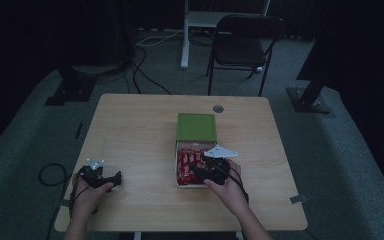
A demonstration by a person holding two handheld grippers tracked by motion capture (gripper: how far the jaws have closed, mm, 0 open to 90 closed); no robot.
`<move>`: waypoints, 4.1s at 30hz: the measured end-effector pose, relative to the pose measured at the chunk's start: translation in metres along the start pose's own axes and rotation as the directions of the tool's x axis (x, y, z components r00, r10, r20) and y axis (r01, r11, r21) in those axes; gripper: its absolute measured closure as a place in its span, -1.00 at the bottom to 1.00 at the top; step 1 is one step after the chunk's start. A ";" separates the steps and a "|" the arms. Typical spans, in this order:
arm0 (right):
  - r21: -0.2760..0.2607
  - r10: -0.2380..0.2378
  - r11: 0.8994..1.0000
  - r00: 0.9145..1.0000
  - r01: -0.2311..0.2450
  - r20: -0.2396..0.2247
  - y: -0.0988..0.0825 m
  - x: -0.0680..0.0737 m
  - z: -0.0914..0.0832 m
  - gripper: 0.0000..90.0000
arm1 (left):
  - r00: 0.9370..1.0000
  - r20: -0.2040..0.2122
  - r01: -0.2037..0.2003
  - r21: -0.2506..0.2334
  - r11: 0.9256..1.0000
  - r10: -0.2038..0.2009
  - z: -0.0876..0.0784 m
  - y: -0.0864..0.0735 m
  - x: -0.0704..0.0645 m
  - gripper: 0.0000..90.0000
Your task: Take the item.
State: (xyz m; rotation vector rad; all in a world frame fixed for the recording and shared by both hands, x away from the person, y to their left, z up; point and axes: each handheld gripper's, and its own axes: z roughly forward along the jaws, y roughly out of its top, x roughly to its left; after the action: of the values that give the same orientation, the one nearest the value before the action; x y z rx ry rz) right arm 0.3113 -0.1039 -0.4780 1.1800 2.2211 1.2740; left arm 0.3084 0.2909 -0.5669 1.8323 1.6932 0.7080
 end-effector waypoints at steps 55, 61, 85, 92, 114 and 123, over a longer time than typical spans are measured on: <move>0.059 0.058 0.997 0.997 -0.055 -0.052 0.001 0.005 -0.011 0.94 | 1.000 0.000 -0.001 0.000 1.000 0.001 0.000 0.000 0.000 -0.96; 0.040 0.067 0.997 0.995 -0.064 -0.069 0.003 0.003 -0.020 0.94 | 1.000 0.000 -0.001 0.000 1.000 0.001 0.000 0.000 0.000 -0.96; -0.060 0.083 0.994 0.991 -0.089 -0.103 0.024 -0.008 -0.058 0.94 | 1.000 0.000 0.000 0.000 1.000 0.000 0.000 0.000 0.000 -0.96; -0.088 0.093 0.991 0.993 -0.100 -0.077 0.031 -0.019 -0.065 0.94 | 1.000 0.000 0.000 0.000 1.000 0.000 0.000 0.000 0.000 -0.96; -0.163 0.178 0.972 0.982 -0.167 0.057 0.023 -0.071 -0.088 0.94 | 1.000 0.000 0.000 -0.001 1.000 0.000 0.000 0.000 0.000 -0.96; -0.180 0.210 0.966 0.971 -0.187 0.118 0.011 -0.093 -0.095 0.94 | 1.000 0.000 0.000 0.000 1.000 0.000 0.000 0.000 0.000 -0.96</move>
State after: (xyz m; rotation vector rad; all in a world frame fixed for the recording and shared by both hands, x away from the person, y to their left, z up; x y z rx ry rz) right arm 0.3144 -0.2273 -0.4270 1.4065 1.8969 1.3806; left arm 0.3084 0.2909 -0.5669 1.8323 1.6929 0.7086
